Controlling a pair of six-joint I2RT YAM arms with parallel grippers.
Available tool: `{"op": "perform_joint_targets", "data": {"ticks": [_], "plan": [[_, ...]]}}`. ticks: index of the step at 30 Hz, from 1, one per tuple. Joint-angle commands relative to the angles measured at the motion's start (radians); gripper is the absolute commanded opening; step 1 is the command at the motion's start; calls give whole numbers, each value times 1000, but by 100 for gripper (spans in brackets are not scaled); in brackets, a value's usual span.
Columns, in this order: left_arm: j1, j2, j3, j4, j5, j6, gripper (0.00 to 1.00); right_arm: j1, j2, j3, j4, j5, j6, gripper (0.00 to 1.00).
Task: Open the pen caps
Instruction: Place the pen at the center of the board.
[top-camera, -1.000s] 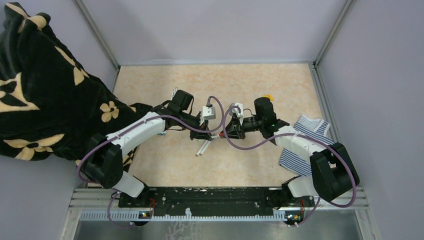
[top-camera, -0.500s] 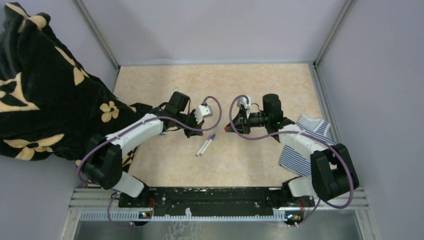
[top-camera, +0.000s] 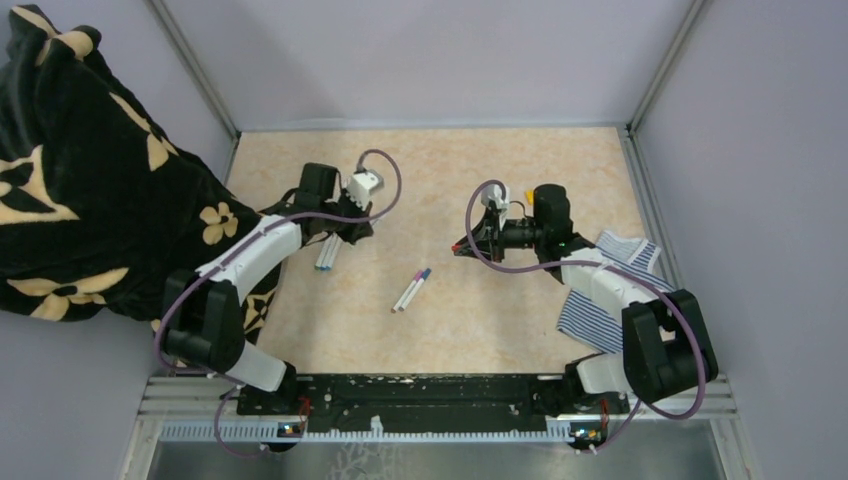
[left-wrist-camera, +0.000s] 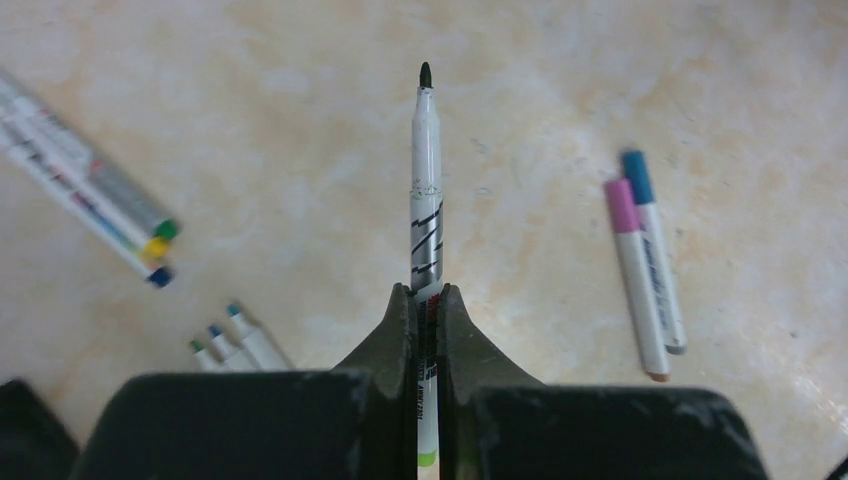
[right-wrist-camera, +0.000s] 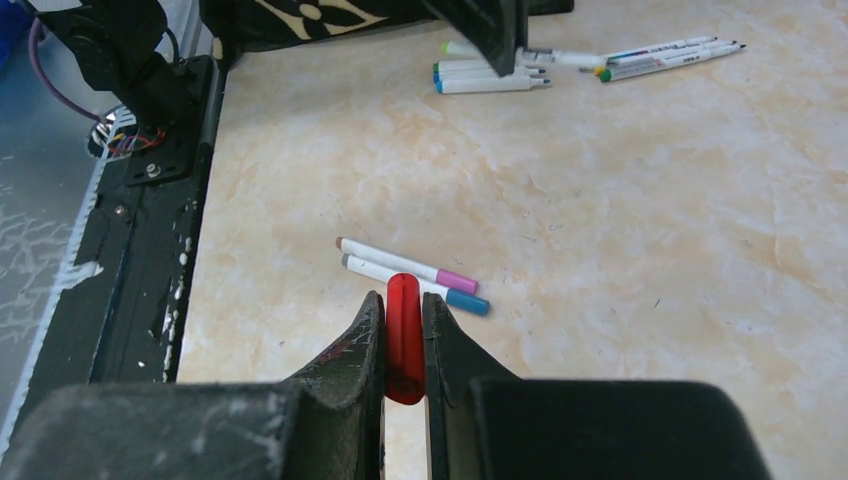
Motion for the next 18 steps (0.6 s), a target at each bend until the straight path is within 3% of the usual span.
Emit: {"op": "perform_joint_targets", "data": {"ticks": [1, 10, 18], "plan": [[90, 26, 58, 81, -47, -73, 0, -10, -40, 5, 70, 1, 23, 0], [251, 191, 221, 89, -158, -191, 0, -14, -40, -4, 82, 9, 26, 0], [372, 371, 361, 51, -106, -309, 0, -14, -40, -6, 90, 11, 31, 0]]}}
